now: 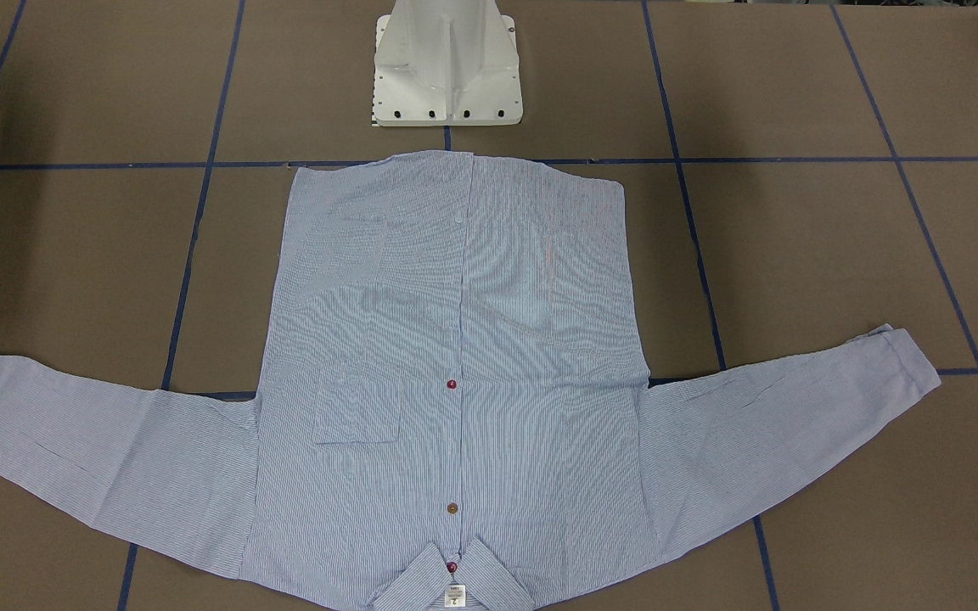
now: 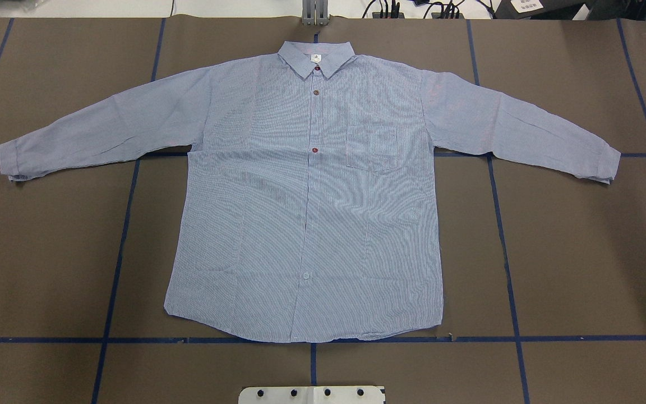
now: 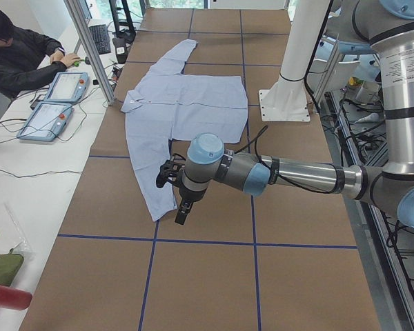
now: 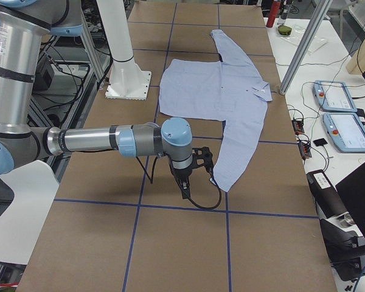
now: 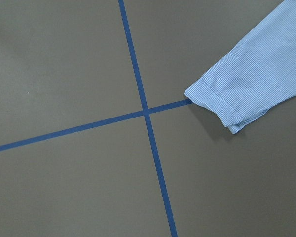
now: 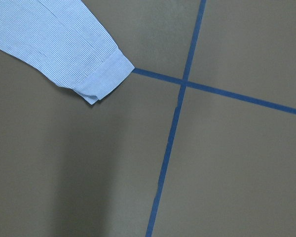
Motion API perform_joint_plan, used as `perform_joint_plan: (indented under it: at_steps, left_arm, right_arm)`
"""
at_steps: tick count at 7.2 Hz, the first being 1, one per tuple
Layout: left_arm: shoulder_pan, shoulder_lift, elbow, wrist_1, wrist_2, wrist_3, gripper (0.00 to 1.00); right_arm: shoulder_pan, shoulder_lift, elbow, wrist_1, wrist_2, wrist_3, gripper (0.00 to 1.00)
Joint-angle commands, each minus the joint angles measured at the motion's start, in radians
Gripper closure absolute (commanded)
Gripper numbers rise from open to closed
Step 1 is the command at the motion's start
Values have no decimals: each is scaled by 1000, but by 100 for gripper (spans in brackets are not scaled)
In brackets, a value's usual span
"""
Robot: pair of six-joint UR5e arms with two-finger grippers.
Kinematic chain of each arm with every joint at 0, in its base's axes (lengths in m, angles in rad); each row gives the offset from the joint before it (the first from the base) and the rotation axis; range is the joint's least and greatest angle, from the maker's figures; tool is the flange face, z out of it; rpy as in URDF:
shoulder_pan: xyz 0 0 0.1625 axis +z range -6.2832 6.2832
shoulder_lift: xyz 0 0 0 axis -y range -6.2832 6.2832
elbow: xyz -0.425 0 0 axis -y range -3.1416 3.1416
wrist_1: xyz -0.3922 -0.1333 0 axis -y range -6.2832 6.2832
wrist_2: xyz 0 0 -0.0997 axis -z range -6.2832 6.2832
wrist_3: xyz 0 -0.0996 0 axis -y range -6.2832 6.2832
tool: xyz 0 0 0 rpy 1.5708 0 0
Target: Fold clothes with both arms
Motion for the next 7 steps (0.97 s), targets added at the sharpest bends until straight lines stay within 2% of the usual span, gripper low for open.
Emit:
perform_joint_plan:
  at_steps: [1, 3, 4, 5, 6, 7]
  left_arm:
    - [-1, -45, -3, -145, 2, -8, 0]
    - [2, -114, 27, -283, 1, -12, 0]
    - [2, -167, 62, -278, -7, -38, 0]
    - [2, -172, 85, -288, -7, -51, 0]
    - [2, -172, 83, -290, -8, -51, 0]
    - [2, -171, 84, -292, -8, -51, 0]
  right_arm:
    - [1, 91, 4, 0, -5, 12, 0]
    - [11, 146, -7, -2, -5, 166, 0]
    - [11, 151, -10, 21, 10, 238, 0]
    - [10, 159, -25, 76, 24, 369, 0]
    - [-5, 150, -45, 196, 18, 386, 0]
    - [-27, 139, -92, 257, 24, 439, 0]
